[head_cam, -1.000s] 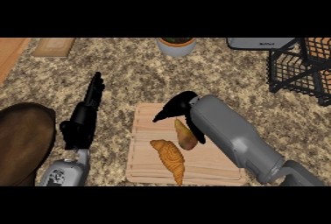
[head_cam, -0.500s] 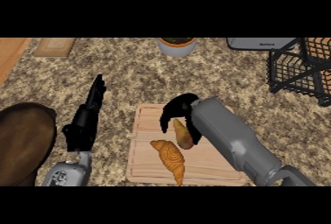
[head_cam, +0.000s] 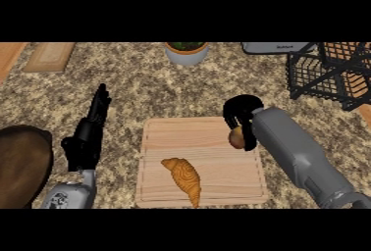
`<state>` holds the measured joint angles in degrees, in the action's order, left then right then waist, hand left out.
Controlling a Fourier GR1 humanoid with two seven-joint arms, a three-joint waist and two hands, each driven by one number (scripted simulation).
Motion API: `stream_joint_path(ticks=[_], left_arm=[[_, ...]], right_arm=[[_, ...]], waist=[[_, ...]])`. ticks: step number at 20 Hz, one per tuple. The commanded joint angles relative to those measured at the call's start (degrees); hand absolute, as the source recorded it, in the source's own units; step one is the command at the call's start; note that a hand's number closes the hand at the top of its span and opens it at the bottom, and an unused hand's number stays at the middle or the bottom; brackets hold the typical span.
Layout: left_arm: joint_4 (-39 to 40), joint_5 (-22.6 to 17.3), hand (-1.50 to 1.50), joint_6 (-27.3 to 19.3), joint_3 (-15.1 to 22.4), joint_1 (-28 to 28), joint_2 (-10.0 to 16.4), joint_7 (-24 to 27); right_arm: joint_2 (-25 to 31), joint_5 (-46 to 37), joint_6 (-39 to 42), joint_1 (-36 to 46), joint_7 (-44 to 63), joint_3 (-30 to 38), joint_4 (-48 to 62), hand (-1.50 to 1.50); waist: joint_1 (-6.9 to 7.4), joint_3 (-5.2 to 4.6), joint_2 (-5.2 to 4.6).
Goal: Pick the pear from the cutting board and place it in the tiered basket
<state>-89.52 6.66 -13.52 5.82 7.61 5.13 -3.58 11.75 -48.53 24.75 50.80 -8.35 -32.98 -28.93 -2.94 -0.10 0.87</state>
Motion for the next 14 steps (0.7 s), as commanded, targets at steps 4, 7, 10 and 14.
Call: stream_joint_path(ticks=[4, 7, 10, 14], left_arm=[[-0.6, -0.2, 0.00, -0.2, 0.1, -2.6, -0.4, 1.3], [1.3, 0.6, 0.00, -1.2, 0.1, -1.2, -1.3, 2.4], [0.0, -1.0, 0.00, 1.7, -1.1, -0.6, 1.3, 0.2], [-1.2, -0.5, 0.00, 1.1, -0.4, -0.5, 0.5, -0.9]], right_arm=[[8.4, 0.3, -14.7, -1.9, 29.0, 10.0, 4.9, 1.50], [6.8, 0.4, -20.4, -3.1, 37.4, 11.7, 1.3, 1.50], [6.7, -1.9, -21.9, -3.6, 45.4, 10.8, -4.5, 1.50], [11.7, -2.7, -20.4, -5.9, 50.6, 11.1, -16.8, 1.50]], waist=[[-0.57, 0.00, 0.26], [0.06, -0.02, -0.09], [0.74, -0.02, 0.03], [-0.02, -0.02, 0.41]])
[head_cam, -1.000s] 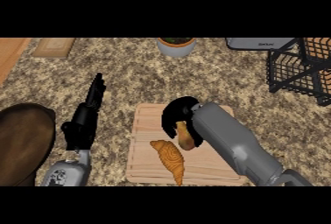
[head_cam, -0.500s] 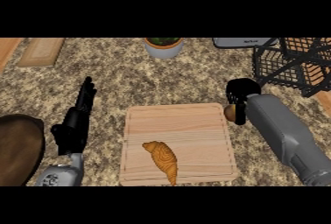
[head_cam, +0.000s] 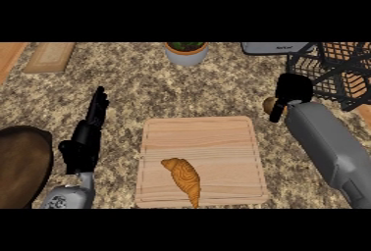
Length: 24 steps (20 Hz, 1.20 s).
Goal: Pick the pear from the cutting board and place it in the tiered basket
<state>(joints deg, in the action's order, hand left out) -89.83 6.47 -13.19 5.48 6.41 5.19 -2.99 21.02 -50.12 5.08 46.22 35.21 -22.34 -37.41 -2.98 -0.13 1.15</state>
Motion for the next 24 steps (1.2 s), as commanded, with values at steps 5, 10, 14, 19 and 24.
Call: stream_joint_path(ticks=[5, 10, 14, 19, 24], left_arm=[[-0.3, 0.8, 0.00, -0.5, 0.8, 0.0, -0.9, -0.9], [1.0, -1.8, 0.00, 1.4, -2.0, 1.1, 0.5, 0.2], [-0.5, 0.7, 0.00, 0.0, 0.9, 0.1, -1.2, -0.2], [-2.8, -0.5, 0.00, 2.7, 0.5, -1.7, 0.5, -0.9], [3.7, 1.3, 0.00, 1.0, 0.4, 3.0, -1.7, 2.6]], right_arm=[[8.2, -0.8, 5.3, 1.6, 14.3, 3.1, -23.3, 1.50], [13.6, 2.8, 15.7, 2.1, 21.1, 8.0, -39.3, 1.50], [17.9, 6.2, 25.4, 1.8, 26.2, 12.4, -50.7, 1.50], [16.2, 10.0, 24.0, 4.2, 27.3, 21.5, -50.3, 1.50], [15.4, 8.7, 19.9, 8.1, 21.3, 25.1, -41.8, 1.50]], waist=[[-0.28, 0.00, 0.24], [0.26, 0.03, -0.15], [0.90, 0.07, -0.28], [2.80, 0.09, -0.81], [3.32, 0.08, -1.26]])
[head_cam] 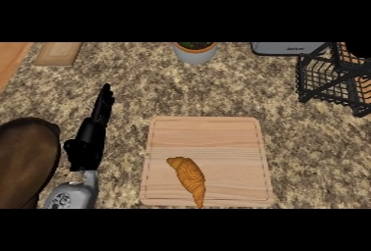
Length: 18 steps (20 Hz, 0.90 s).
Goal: Pick the pear from the cutting board and place it in the tiered basket
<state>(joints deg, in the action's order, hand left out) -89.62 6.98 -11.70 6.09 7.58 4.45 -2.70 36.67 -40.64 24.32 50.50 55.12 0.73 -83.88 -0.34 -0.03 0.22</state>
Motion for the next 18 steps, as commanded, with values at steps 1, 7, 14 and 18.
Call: stream_joint_path(ticks=[1, 7, 14, 18], left_arm=[[1.9, 1.7, 0.00, -1.3, 0.6, 1.9, -1.6, 0.3], [-0.2, 1.7, 0.00, -0.8, 1.8, 1.4, -2.5, -1.6], [0.4, 1.4, 0.00, 0.6, 0.4, 1.0, -1.5, -0.2], [1.7, 0.8, 0.00, 0.6, 0.1, 1.4, -2.6, 1.4]], right_arm=[[0.1, -1.5, -1.2, 1.5, -0.8, 3.0, 4.9, 1.50], [4.1, -7.2, -7.1, 3.5, -10.6, 4.0, 19.9, 1.50], [5.9, -11.2, -8.3, 6.5, -16.0, 3.8, 28.3, 1.50], [5.7, -14.3, -13.6, 6.8, -20.4, 3.6, 35.6, 1.50]], waist=[[0.61, 0.01, -0.29], [1.43, 0.04, -0.58], [1.16, 0.02, -0.40], [1.25, 0.02, -0.49]])
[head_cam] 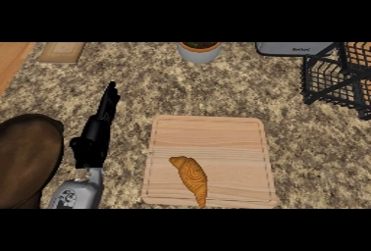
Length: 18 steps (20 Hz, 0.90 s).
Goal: Pick the pear from the cutting board and place it in the tiered basket
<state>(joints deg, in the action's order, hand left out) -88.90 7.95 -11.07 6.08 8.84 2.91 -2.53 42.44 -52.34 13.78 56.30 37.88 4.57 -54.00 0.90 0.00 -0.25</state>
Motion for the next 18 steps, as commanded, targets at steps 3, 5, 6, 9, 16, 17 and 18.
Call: stream_joint_path(ticks=[3, 5, 6, 9, 16, 17, 18], left_arm=[[-1.5, 1.3, 0.00, -0.4, 1.8, -2.2, -1.2, 0.9], [-0.4, 0.7, 0.00, -0.1, 1.1, -1.8, -0.8, 0.6], [-2.4, -0.2, 0.00, 0.9, -0.3, -0.3, 0.6, -2.2], [2.2, 1.2, 0.00, -0.5, 0.0, 1.5, -0.8, -0.3], [-1.6, 2.1, 0.00, -1.4, 1.1, -2.9, -1.4, 0.5], [-4.8, 1.9, 0.00, -0.7, 0.7, -0.9, -0.2, -4.5], [0.5, 1.3, 0.00, -0.7, -0.1, 0.8, -1.2, -0.8]], right_arm=[[-0.3, -2.3, -6.2, 1.7, -5.8, 2.0, 13.2, 1.50], [-1.9, 3.2, -12.8, -0.9, -0.8, 9.7, 10.5, -1.50], [-3.3, 3.8, -10.5, -0.7, 0.7, 9.3, 9.0, -1.50], [-1.1, 7.1, -11.0, -0.1, -6.2, 12.6, 13.3, -1.50], [-1.8, 12.8, -23.5, -2.7, -11.6, 20.7, 12.1, -1.50], [0.9, 12.9, -22.8, -2.1, -10.4, 21.8, 12.8, -1.50], [0.0, 12.7, -25.8, -1.1, -9.0, 22.2, 12.0, -1.50]], waist=[[0.45, 0.01, -0.13], [0.13, 0.10, -0.24], [-0.27, 0.04, 0.16], [-0.47, 0.03, -0.06], [-0.58, 0.08, 0.23], [-0.48, 0.09, 0.30], [-0.86, 0.03, 0.09]])
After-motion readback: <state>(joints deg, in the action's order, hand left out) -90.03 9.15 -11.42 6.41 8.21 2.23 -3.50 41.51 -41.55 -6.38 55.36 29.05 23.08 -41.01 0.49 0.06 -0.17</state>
